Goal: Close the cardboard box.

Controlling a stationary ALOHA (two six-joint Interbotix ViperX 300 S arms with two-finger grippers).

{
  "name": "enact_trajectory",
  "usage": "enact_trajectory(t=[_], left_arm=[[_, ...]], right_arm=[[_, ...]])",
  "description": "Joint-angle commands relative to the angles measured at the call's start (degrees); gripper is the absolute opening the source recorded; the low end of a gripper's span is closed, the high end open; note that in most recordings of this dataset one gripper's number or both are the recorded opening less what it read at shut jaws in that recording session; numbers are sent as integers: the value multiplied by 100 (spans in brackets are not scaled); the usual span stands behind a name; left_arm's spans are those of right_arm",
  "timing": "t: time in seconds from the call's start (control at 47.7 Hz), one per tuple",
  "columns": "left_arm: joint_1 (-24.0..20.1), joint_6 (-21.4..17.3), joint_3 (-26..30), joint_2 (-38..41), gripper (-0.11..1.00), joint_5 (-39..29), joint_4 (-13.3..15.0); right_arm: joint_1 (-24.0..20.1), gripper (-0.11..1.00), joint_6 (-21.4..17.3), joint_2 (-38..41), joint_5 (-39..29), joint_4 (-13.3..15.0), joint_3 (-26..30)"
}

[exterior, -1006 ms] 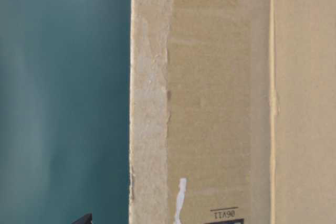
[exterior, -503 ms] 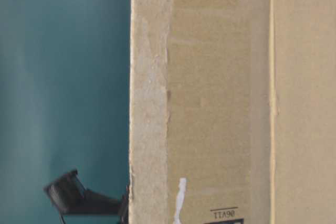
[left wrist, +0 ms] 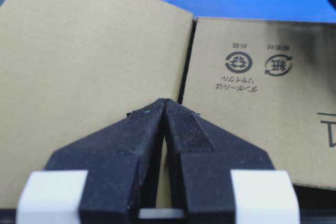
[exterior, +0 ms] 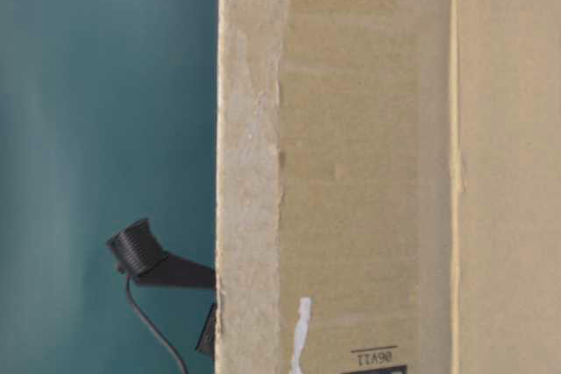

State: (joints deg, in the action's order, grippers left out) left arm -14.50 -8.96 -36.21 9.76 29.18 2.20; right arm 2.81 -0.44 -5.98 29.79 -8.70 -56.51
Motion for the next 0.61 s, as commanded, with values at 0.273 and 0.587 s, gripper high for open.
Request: enact_trajectory(t=[0.273, 0.587], left_arm=[[105, 9, 53, -18, 0, 35, -18], [88, 9, 35, -18, 0, 18, -18]], right_arm=[[9, 0, 9, -26, 62, -18, 105], [9, 0, 9, -378, -123, -35, 176]])
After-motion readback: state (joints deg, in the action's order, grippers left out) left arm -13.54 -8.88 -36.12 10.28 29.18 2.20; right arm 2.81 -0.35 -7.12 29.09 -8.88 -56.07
